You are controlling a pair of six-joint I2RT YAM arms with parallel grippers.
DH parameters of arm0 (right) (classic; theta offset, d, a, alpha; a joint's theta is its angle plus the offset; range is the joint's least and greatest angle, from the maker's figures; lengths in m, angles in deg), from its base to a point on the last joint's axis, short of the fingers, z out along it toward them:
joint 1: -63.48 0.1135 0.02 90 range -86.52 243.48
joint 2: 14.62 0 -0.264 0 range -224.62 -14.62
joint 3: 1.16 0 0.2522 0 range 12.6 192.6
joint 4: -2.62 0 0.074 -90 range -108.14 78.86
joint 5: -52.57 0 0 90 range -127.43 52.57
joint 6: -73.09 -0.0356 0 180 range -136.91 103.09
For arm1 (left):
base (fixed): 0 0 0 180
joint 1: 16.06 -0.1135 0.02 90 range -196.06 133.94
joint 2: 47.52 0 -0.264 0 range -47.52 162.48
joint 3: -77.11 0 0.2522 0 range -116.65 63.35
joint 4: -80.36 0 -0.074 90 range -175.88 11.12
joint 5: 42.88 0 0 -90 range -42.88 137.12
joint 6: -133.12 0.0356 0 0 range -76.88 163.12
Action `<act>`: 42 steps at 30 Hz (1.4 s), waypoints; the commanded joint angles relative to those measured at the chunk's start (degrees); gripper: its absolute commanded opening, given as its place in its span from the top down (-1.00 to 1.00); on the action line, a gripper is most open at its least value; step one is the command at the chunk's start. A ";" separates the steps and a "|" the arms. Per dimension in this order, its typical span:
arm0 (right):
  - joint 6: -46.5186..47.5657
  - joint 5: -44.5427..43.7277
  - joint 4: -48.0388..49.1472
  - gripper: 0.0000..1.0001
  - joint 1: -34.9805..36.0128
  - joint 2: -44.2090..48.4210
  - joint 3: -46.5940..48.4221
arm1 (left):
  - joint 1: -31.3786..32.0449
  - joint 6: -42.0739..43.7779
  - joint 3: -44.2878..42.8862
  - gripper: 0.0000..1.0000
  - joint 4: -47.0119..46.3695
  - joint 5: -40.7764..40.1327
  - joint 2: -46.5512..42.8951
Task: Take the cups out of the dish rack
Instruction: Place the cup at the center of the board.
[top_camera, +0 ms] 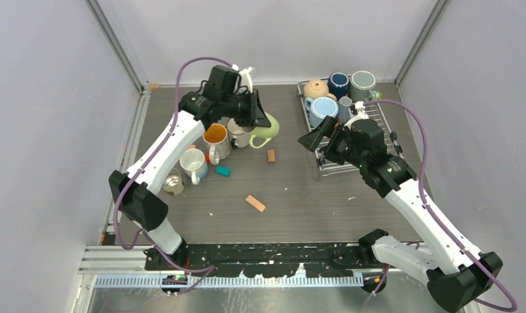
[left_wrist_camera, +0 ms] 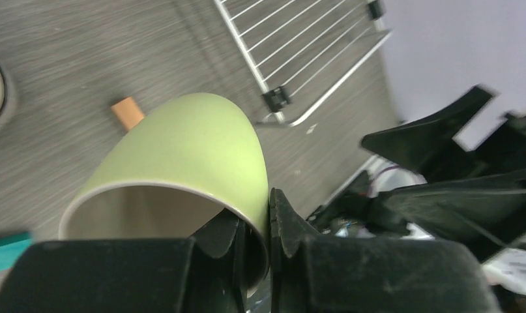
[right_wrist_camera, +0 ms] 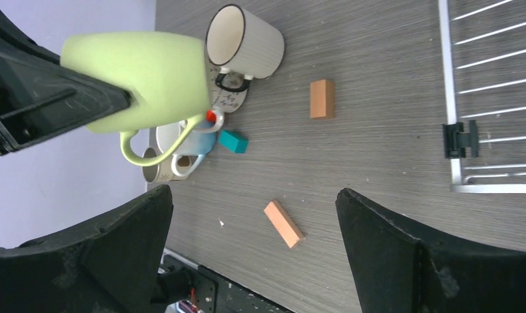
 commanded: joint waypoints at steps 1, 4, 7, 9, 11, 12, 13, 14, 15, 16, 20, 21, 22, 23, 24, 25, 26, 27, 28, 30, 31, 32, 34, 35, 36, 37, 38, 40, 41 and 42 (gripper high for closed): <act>2.25 -4.02 -0.97 -0.99 0.14 1.52 2.86 | 3.85 12.75 -7.16 1.00 11.29 -11.89 3.65; 2.53 -4.88 -1.53 -1.00 0.22 1.94 3.12 | 6.36 15.39 -9.92 1.00 14.34 -17.39 7.48; 2.93 -5.06 -2.27 -0.99 0.18 2.79 3.36 | 7.56 16.45 -11.05 1.00 15.52 -21.46 10.38; 3.26 -7.44 -2.90 -0.99 0.20 3.45 3.53 | 7.78 17.06 -11.23 1.00 15.77 -23.27 11.62; 3.62 -8.25 -3.55 -1.00 0.15 4.07 3.71 | 7.80 17.54 -11.47 1.00 15.70 -23.80 12.68; 3.81 -8.62 -3.88 -1.00 0.17 4.32 3.75 | 7.87 17.81 -11.68 1.00 15.70 -24.00 13.28; 3.84 -8.92 -4.03 -1.00 0.17 4.65 3.76 | 7.88 18.07 -11.96 1.00 15.77 -24.22 13.94; 3.91 -9.27 -4.09 -1.00 0.21 4.97 3.72 | 8.02 18.41 -12.50 1.00 15.99 -24.54 14.64; 3.93 -9.54 -4.14 -0.99 0.22 5.21 3.63 | 8.07 18.80 -12.92 1.00 16.25 -25.00 15.47; 3.93 -9.74 -4.15 -0.99 0.20 5.44 3.55 | 8.21 19.05 -13.22 1.00 16.38 -25.71 16.32; 3.73 -10.22 -3.81 -1.00 0.21 6.08 3.15 | 8.57 19.62 -14.42 1.00 16.53 -27.90 19.38; 3.75 -10.43 -3.80 -1.00 0.20 6.35 3.12 | 8.60 19.72 -14.92 1.00 16.76 -28.39 20.13; 3.81 -10.58 -3.88 -0.99 0.22 6.46 3.14 | 8.62 19.94 -15.65 1.00 17.09 -28.69 20.93; 3.84 -10.93 -3.96 -0.99 0.17 6.60 3.15 | 8.68 20.18 -16.29 1.00 17.41 -28.96 21.67; 3.89 -11.06 -4.02 -0.99 0.16 6.81 3.17 | 8.74 20.30 -16.84 1.00 17.63 -29.22 22.33; 3.91 -11.32 -4.06 -1.00 0.16 6.98 3.23 | 8.76 20.41 -17.52 1.00 17.89 -29.55 22.98; 3.99 -11.50 -4.14 -1.00 0.17 7.08 3.23 | 8.88 20.56 -17.99 1.00 18.16 -29.85 23.64; 4.02 -11.68 -4.23 -1.00 0.21 7.26 3.23 | 8.87 20.74 -18.42 1.00 18.31 -30.08 24.17; 4.05 -11.77 -4.36 -0.99 0.21 7.29 3.23 | 9.03 20.85 -18.53 1.00 18.33 -30.17 24.57; 4.15 -11.99 -4.62 -1.00 0.24 7.48 3.36 | 9.18 20.96 -18.59 1.00 18.18 -30.21 25.38; 4.28 -12.04 -4.78 -1.00 0.18 7.50 3.33 | 9.22 20.97 -18.55 1.00 18.12 -30.27 25.72; 4.30 -12.08 -4.89 -1.00 0.21 7.56 3.32 | 9.33 20.97 -18.60 1.00 18.07 -30.39 26.16; 4.38 -12.18 -5.03 -0.99 0.17 7.66 3.41 | 9.31 20.97 -18.76 1.00 18.11 -30.54 26.99; 4.43 -12.17 -5.12 -0.99 0.14 7.64 3.41 | 9.37 21.03 -18.88 1.00 18.11 -30.47 27.37; 4.51 -12.18 -5.19 -0.99 0.19 7.69 3.53 | 9.39 21.05 -19.01 1.00 18.14 -30.26 27.66; 4.54 -12.16 -5.28 -1.00 0.26 7.69 3.62 | 9.40 21.06 -19.21 1.00 18.15 -30.08 27.89; 4.56 -12.18 -5.25 -1.00 0.22 7.67 3.67 | 9.37 21.12 -19.36 1.00 18.16 -29.96 28.15; 4.56 -12.18 -5.42 -1.00 0.19 7.71 3.68 | 9.40 21.27 -19.87 1.00 18.35 -29.95 28.80; 4.52 -12.13 -5.46 -1.00 0.22 7.73 3.84 | 9.40 21.43 -20.35 1.00 18.64 -30.00 29.29; 4.56 -12.10 -5.54 -1.00 0.22 7.73 3.85 | 9.41 21.55 -20.80 1.00 19.06 -30.02 29.77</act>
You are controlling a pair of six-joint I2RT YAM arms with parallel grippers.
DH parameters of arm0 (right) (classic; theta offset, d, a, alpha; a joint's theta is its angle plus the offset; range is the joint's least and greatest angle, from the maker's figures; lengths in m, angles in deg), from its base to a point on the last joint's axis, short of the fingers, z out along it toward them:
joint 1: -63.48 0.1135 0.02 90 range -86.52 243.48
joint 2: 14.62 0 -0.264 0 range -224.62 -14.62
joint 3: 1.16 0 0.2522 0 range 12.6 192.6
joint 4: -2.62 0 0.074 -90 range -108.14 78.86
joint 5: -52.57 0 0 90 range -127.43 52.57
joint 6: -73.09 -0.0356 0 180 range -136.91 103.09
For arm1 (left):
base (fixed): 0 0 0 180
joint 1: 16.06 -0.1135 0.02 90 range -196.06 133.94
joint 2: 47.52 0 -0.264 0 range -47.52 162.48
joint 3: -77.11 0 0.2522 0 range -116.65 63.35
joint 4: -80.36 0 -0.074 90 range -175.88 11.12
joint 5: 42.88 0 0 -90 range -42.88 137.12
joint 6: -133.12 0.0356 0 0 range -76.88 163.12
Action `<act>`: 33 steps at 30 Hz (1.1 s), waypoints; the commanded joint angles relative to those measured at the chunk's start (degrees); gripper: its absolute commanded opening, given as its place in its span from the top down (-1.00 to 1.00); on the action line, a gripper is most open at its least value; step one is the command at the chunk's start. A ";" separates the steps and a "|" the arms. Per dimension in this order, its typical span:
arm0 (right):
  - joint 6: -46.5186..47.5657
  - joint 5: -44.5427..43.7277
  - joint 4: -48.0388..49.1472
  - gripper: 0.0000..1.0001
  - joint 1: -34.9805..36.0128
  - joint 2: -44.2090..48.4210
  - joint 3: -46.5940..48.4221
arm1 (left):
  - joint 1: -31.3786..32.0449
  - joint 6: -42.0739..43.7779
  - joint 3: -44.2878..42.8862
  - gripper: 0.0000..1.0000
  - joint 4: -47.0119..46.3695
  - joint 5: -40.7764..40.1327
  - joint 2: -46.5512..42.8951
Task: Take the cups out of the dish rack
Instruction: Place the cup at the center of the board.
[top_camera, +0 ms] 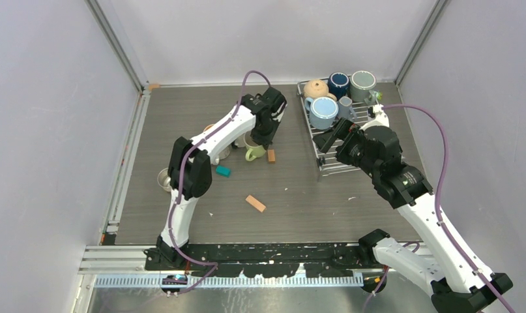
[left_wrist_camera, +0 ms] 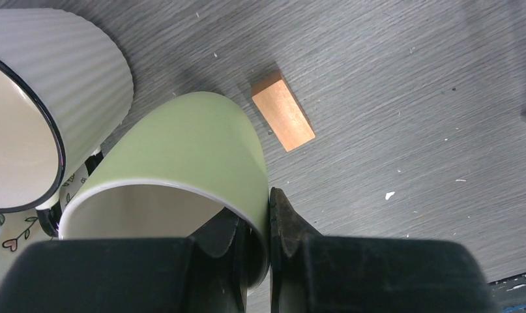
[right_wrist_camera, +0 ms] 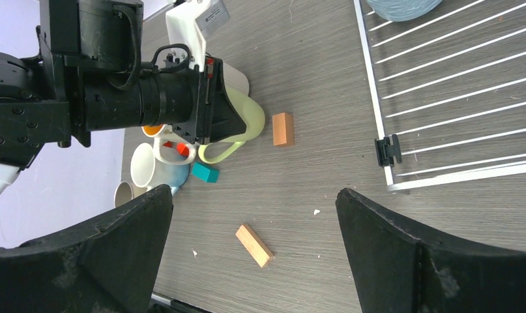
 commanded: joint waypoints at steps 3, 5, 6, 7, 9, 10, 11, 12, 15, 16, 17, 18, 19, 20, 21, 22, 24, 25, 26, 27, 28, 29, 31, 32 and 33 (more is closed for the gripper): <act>1.14 -1.25 0.09 -1.00 0.20 0.98 2.68 | 0.30 1.48 -5.61 1.00 0.63 -1.05 1.39; 1.16 -1.29 -0.13 -1.00 0.17 0.92 2.82 | 0.26 1.41 -6.16 1.00 0.86 -0.76 2.10; 1.16 -1.25 -0.22 -1.00 0.14 0.96 2.89 | 0.30 1.39 -6.43 1.00 1.10 -0.74 2.46; 1.21 -1.21 -0.30 -0.99 0.19 0.89 2.93 | 0.29 1.37 -6.66 1.00 1.22 -0.79 2.78; 1.22 -1.10 -0.40 -1.00 0.16 0.96 3.02 | 0.28 1.31 -7.04 1.00 1.52 -0.89 3.48; 1.23 -1.14 -0.47 -1.00 0.19 0.89 3.02 | 0.26 1.30 -7.41 1.00 1.72 -0.94 3.88; 1.23 -1.19 -0.53 -1.00 0.20 0.88 3.02 | 0.27 1.30 -7.72 1.00 1.94 -0.98 4.21; 1.27 -1.09 -0.57 -1.00 0.21 0.81 3.02 | 0.26 1.35 -7.93 1.00 2.19 -1.07 4.55; 1.27 -0.99 -0.72 -1.00 0.21 0.77 3.09 | 0.30 1.39 -8.39 1.00 2.50 -0.95 5.05; 1.22 -0.93 -0.75 -0.99 0.20 0.77 3.11 | 0.31 1.39 -8.36 1.00 2.49 -0.91 5.16; 1.27 -0.90 -0.83 -1.00 0.17 0.72 3.11 | 0.27 1.39 -8.35 1.00 2.49 -0.90 5.18; 1.27 -0.90 -0.84 -1.00 0.21 0.65 3.11 | 0.26 1.39 -8.42 1.00 2.50 -0.90 5.26; 1.27 -0.82 -0.92 -0.99 0.22 0.50 3.19 | 0.30 1.46 -8.48 0.98 2.50 -0.98 5.34; 1.31 -0.70 -0.88 -0.99 0.20 0.40 3.24 | 0.27 1.52 -8.59 0.96 2.57 -1.14 5.48; 1.31 -0.60 -0.97 -1.00 0.17 0.29 3.27 | 0.30 1.63 -8.80 0.94 2.65 -1.17 5.53; 1.28 -0.51 -1.01 -0.99 0.19 0.19 3.28 | 0.27 1.72 -9.10 0.92 2.86 -1.23 5.80; 1.31 -0.38 -1.01 -1.00 0.22 0.13 3.22 | 0.26 1.89 -10.01 0.88 3.73 -1.69 6.47; 1.31 -0.37 -0.99 -0.99 0.14 0.04 3.13 | 0.26 1.98 -10.53 0.86 4.12 -1.84 6.77; 1.29 -0.36 -1.05 -1.00 0.21 -0.02 3.11 | 0.26 2.12 -10.96 0.83 4.43 -2.05 6.97; 1.43 -0.37 -1.10 -0.99 0.18 -0.09 3.03 | 0.26 2.22 -11.21 0.80 4.71 -2.24 7.09; 1.46 -0.28 -1.10 -0.99 0.18 -0.18 3.07 | 0.26 2.35 -11.32 0.78 4.77 -2.41 7.06; 1.52 -0.22 -1.10 -1.00 0.18 -0.28 3.07 | 0.26 2.54 -11.45 0.75 4.85 -2.64 7.00; 1.63 0.00 -1.19 -1.00 0.22 -0.50 3.26 | 0.26 2.74 -11.91 0.72 5.17 -2.87 7.07; 1.70 0.12 -1.24 -1.00 0.22 -0.69 3.28 | 0.26 2.83 -12.14 0.71 5.36 -3.02 7.10; 1.78 0.20 -1.28 -1.00 0.22 -0.78 3.41 | 0.28 2.92 -12.28 0.70 5.50 -3.01 7.17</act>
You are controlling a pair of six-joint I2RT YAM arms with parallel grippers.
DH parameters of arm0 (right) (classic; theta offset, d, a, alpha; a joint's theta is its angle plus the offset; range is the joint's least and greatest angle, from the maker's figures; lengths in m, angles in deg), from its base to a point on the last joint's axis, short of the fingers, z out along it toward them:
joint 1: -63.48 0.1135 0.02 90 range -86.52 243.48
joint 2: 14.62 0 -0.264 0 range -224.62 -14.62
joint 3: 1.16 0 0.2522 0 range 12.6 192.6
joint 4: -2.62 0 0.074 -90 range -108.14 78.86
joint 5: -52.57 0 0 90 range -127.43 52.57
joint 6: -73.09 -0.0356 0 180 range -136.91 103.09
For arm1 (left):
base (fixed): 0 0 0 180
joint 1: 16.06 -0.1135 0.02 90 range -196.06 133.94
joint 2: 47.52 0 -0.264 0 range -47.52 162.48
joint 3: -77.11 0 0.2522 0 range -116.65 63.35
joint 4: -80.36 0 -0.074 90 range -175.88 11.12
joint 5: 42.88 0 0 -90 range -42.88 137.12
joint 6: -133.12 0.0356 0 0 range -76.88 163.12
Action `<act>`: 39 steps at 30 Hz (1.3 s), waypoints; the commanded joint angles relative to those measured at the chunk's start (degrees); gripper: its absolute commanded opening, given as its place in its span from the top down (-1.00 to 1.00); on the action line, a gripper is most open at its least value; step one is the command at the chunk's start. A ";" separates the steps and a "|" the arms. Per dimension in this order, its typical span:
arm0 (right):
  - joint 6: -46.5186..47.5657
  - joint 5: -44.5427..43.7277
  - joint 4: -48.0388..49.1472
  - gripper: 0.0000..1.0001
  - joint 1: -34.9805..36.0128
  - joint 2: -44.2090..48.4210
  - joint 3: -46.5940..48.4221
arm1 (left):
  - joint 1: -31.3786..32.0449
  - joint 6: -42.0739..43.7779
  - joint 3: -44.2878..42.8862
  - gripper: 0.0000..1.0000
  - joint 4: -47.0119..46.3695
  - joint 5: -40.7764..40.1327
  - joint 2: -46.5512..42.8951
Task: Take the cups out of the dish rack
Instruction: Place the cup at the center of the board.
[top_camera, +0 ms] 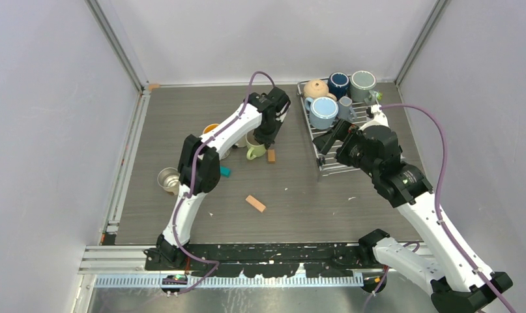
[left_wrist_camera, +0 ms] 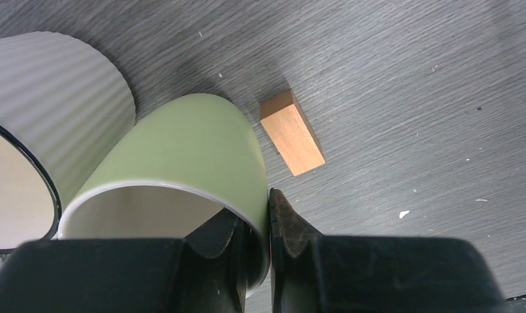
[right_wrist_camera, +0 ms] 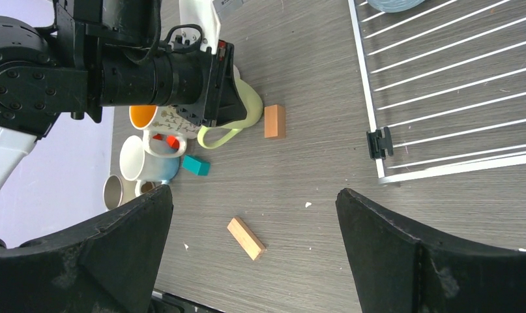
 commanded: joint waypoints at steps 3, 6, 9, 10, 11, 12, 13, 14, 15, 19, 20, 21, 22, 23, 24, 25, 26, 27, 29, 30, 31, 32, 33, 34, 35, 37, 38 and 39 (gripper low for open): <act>0.87 0.20 0.76 -0.99 0.20 -0.57 2.80 | 0.26 1.68 -3.83 0.70 1.53 -1.88 0.05; 0.94 0.14 0.58 -1.00 0.22 -0.56 2.88 | 0.31 1.68 -3.74 0.71 1.37 -1.57 0.18; 0.94 0.24 0.41 -1.00 0.18 -0.57 2.89 | 0.29 1.65 -3.63 0.71 1.29 -1.40 0.26; 0.96 0.22 0.32 -1.00 0.19 -0.52 2.89 | 0.26 1.68 -3.62 0.70 1.20 -1.34 0.33; 0.97 0.24 0.27 -1.00 0.22 -0.53 2.89 | 0.26 1.68 -3.57 0.70 1.21 -1.26 0.31; 0.92 0.25 0.23 -1.00 0.25 -0.49 2.89 | 0.26 1.69 -3.49 0.70 1.19 -1.22 0.35; 0.94 0.31 0.16 -1.00 0.19 -0.43 2.89 | 0.28 1.68 -3.45 0.69 1.12 -1.15 0.37; 0.84 0.30 0.14 -1.00 0.22 -0.38 2.89 | 0.27 1.68 -3.41 0.67 1.11 -1.13 0.37; 0.91 0.25 0.11 -1.00 0.20 -0.31 2.89 | 0.26 1.68 -3.36 0.66 1.05 -1.14 0.36; 0.89 0.25 -0.15 -1.00 0.21 -0.18 2.98 | 0.26 1.68 -2.93 0.62 0.77 -0.98 0.30; 0.87 0.31 -0.25 -1.00 0.17 -0.21 2.98 | 0.26 1.62 -2.73 0.62 0.63 -1.00 0.18; 0.86 0.33 -0.27 -1.00 0.22 -0.15 2.98 | 0.26 1.62 -2.62 0.61 0.60 -0.91 0.14; 0.86 0.33 -0.28 -0.99 0.22 -0.09 2.98 | 0.26 1.64 -2.62 0.59 0.51 -0.87 0.04; 0.87 0.33 -0.24 -1.00 0.18 -0.09 2.94 | 0.27 1.68 -2.55 0.57 0.47 -0.88 -0.14; 0.88 0.33 -0.37 -1.00 0.20 -0.11 3.02 | 0.32 1.68 -2.51 0.53 0.48 -0.87 -0.31; 0.87 0.33 -0.45 -1.00 0.18 -0.09 3.06 | 0.28 1.68 -2.52 0.47 0.48 -0.93 -0.52; 0.88 0.38 -0.48 -0.99 0.16 -0.13 3.07 | 0.26 1.70 -2.51 0.40 0.57 -0.88 -0.84; 0.88 0.34 -0.51 -0.99 0.18 -0.09 3.15 | 0.26 1.61 -2.54 0.36 0.57 -0.87 -1.22; 0.93 0.33 -0.58 -1.00 0.21 -0.06 3.29 | 0.26 1.49 -2.51 0.32 0.49 -0.57 -2.39; 0.91 0.21 -0.65 -1.00 0.17 -0.16 3.40 | 0.38 1.43 -2.51 0.31 0.36 -0.40 -3.21; 0.95 0.04 -0.80 -1.00 0.15 -0.37 3.54 | 0.35 1.27 -2.59 0.27 0.31 -0.16 -4.06; 0.97 -0.13 -0.97 -1.00 0.18 -0.64 3.78 | 0.46 1.13 -2.76 0.23 0.31 0.10 -4.94; 1.09 -0.24 -1.34 -1.00 0.20 -1.00 4.11 | 0.63 1.03 -2.77 0.18 0.23 0.51 -5.93; 1.17 -0.34 -1.64 -1.00 0.22 -1.65 4.39 | 0.80 0.96 -2.77 0.14 0.08 0.96 -7.01; 1.23 -0.50 -1.82 -1.00 0.14 -2.07 4.71 | 0.91 0.71 -2.70 0.08 0.00 1.43 -8.16; 1.23 -0.71 -2.26 -1.00 0.21 -2.94 5.26 | 1.07 0.11 -1.93 -0.11 -0.55 2.43 -10.70; 1.25 -0.80 -2.27 -1.00 0.21 -3.43 5.53 | 1.13 -0.27 -1.23 -0.22 -1.14 2.88 -12.11; 1.27 -0.97 -2.32 -1.00 0.15 -3.92 5.77 | 1.14 -0.71 -0.06 -0.36 -1.78 3.06 -13.65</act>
